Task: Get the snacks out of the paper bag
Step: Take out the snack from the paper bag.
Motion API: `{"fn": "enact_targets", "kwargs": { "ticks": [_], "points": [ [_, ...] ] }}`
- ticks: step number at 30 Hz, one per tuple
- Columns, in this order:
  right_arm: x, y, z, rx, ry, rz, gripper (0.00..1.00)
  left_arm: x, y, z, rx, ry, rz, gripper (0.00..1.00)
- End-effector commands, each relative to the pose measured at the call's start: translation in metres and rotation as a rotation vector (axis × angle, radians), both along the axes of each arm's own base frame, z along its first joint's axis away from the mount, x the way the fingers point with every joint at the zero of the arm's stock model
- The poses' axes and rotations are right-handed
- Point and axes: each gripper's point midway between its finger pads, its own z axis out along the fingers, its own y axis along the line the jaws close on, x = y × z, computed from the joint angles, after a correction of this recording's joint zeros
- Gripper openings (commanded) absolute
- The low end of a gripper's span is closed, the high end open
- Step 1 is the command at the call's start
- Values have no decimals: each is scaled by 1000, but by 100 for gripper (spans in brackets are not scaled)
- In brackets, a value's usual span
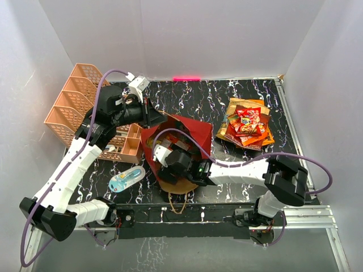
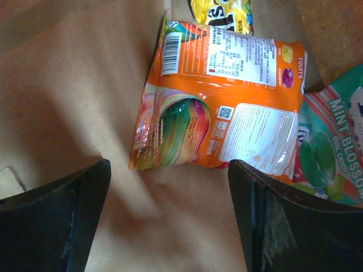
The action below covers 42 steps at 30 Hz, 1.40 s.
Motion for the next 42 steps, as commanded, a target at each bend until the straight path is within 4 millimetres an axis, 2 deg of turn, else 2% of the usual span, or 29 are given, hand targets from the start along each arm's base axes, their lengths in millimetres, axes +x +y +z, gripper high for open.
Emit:
{"fn": "enact_targets", "kwargs": {
  "ticks": [1, 7, 10, 13, 16, 19, 22, 25, 29, 33, 38, 39, 42],
  "points": [
    [14, 17, 2, 183, 56, -143, 88, -13, -1, 15, -42, -49, -46, 0],
    [21, 13, -22, 188, 113, -233, 88, -16, -2, 11, -48, -43, -65, 0],
    [30, 4, -32, 157, 102, -273, 87, -16, -1, 12, -41, -44, -57, 0],
    [37, -6, -39, 129, 96, -307, 80, -15, 1, 13, -32, -52, -50, 0],
    [37, -11, -32, 118, 94, -310, 75, -11, 5, 12, -7, -59, -17, 0],
    [32, -19, -17, 142, 91, -302, 76, -4, 11, 8, 22, -58, 33, 0],
    [27, -21, -2, 195, 83, -264, 77, -3, 8, 7, 19, -51, 22, 0],
    [23, -10, 7, 262, 96, -227, 78, -1, 5, 9, 0, -39, 15, 0],
    [20, 21, 21, 407, 147, -209, 79, 1, 2, 13, -16, -22, 20, 0],
    [35, 38, 25, 476, 155, -309, 80, 1, 2, 15, -20, -17, 26, 0],
    [54, 38, 1, 409, 128, -433, 83, 0, 2, 17, -22, -17, 24, 0],
    [56, 37, -12, 374, 121, -439, 82, 0, 2, 17, -23, -15, 23, 0],
    [63, 28, -31, 275, 73, -481, 82, 0, 2, 17, -29, -12, 21, 0]
  ]
}}
